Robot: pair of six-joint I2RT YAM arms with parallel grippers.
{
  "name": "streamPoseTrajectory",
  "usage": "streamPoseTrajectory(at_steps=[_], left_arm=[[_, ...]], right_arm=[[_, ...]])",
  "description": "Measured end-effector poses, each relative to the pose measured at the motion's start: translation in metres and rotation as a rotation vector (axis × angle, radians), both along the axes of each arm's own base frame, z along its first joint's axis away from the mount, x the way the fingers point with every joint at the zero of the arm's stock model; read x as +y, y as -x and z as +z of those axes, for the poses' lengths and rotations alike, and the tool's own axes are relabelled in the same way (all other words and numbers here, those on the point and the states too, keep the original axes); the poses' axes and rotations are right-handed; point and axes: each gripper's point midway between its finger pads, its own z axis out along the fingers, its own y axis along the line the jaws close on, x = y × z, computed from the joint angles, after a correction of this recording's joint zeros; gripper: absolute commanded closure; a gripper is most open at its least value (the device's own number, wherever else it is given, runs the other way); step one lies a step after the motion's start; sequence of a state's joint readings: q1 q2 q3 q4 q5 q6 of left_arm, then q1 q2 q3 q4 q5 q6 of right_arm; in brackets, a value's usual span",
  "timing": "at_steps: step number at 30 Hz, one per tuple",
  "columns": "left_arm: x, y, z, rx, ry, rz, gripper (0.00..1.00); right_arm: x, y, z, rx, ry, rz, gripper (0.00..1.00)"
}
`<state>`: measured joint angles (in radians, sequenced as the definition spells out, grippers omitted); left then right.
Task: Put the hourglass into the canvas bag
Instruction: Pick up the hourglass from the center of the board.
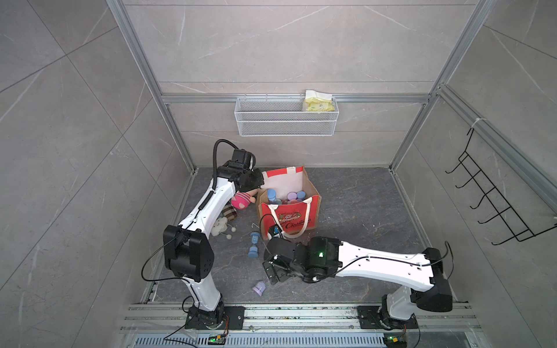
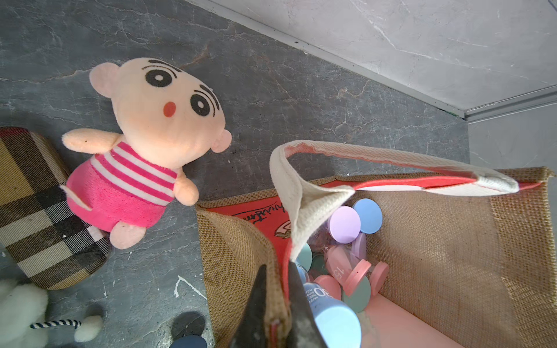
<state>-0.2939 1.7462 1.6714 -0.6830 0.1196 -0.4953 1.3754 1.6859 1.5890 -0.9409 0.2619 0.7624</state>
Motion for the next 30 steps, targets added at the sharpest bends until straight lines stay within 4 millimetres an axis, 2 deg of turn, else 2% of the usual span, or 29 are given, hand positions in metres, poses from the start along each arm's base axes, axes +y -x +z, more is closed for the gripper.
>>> streamPoseTrajectory(at_steps=[5,13,19,25,30], left_arm=[[-0.001,0.001,0.002,0.002,0.009,-0.006,1.0],[-0.001,0.003,0.004,0.011,0.011,-0.011,1.0],[-0.002,0.003,0.004,0.012,0.014,-0.013,1.0],[-0.002,0.003,0.005,0.011,0.014,-0.013,1.0],[-0.002,0.004,0.006,0.013,0.012,-0.015,1.0]], right_arm=[[0.02,0.02,-0.052,0.089,0.036,-0.019,0.03],[0.04,0.032,-0.105,0.209,0.064,-0.073,0.03],[0.046,0.036,-0.147,0.285,0.116,-0.116,0.02],[0.064,0.03,-0.166,0.332,0.115,-0.16,0.02],[0.073,0.02,-0.164,0.318,0.111,-0.183,0.02]])
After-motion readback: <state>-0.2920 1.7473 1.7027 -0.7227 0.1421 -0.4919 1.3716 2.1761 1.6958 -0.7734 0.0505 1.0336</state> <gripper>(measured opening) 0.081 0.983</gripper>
